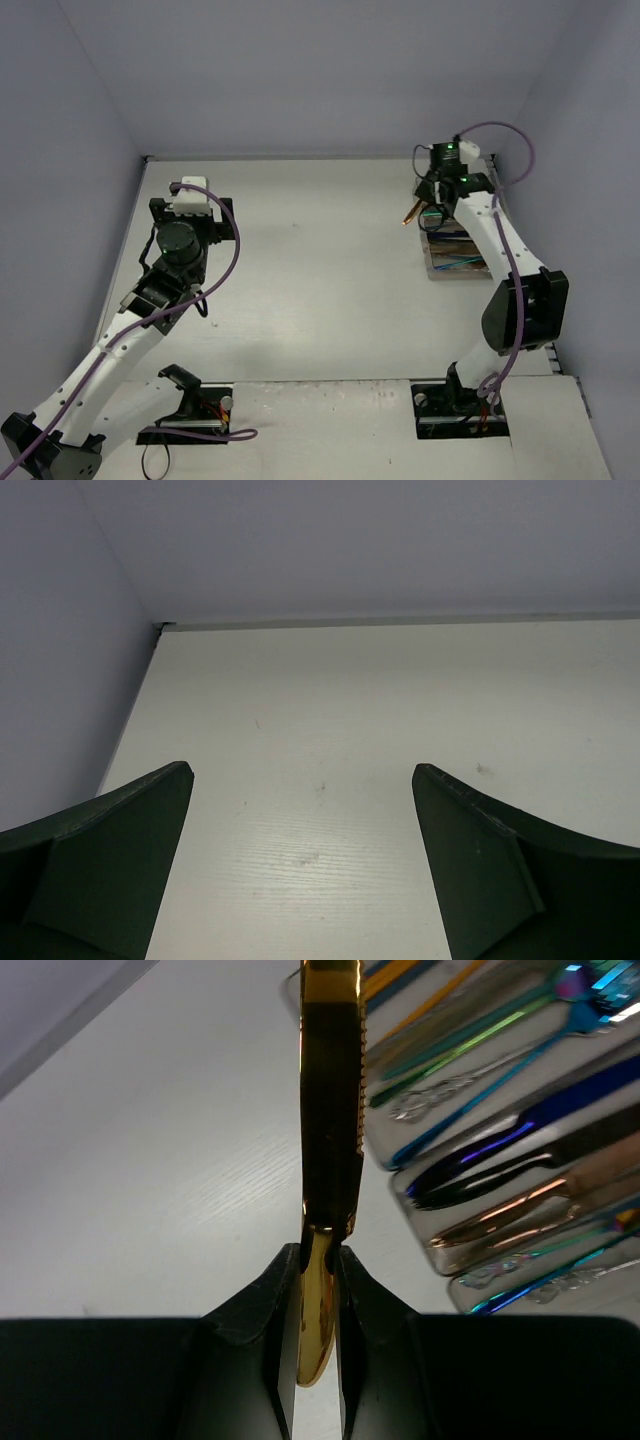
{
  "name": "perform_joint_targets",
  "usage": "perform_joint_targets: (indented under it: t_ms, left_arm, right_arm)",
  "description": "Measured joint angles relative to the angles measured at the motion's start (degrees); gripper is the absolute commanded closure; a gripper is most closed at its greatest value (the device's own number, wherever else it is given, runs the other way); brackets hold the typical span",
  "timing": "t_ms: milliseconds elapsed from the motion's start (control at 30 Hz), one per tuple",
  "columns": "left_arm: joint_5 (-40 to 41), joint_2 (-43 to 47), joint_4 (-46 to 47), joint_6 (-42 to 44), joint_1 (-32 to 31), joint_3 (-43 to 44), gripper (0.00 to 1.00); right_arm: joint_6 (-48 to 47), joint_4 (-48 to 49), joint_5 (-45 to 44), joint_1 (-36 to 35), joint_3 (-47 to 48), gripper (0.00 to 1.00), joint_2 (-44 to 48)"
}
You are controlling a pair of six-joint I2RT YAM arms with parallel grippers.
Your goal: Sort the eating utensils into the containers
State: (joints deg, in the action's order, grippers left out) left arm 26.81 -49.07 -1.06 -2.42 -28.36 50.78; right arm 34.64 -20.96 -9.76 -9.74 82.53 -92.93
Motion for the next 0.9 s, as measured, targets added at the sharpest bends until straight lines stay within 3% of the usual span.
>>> perform_joint_targets:
  t_ms: [300, 533, 900]
  left_arm:
    - [0.00, 0.43, 0.00, 0.00, 0.00, 0.00, 0.10]
    - [-0.02, 0.62, 0.00, -0.04, 0.00, -0.01, 0.10]
    - [-0.02, 0.82, 0.00, -0.20, 0.00, -0.01, 0.10]
  right_arm:
    - [17.51, 4.08, 0.14, 11.71, -12.01, 1.00, 1.20]
    - [26.93, 7.04, -0.21, 14.31, -14.59, 1.00, 0.42]
    - [33.21, 10.72, -0.64, 15.38, -19.37, 1.00, -3.74]
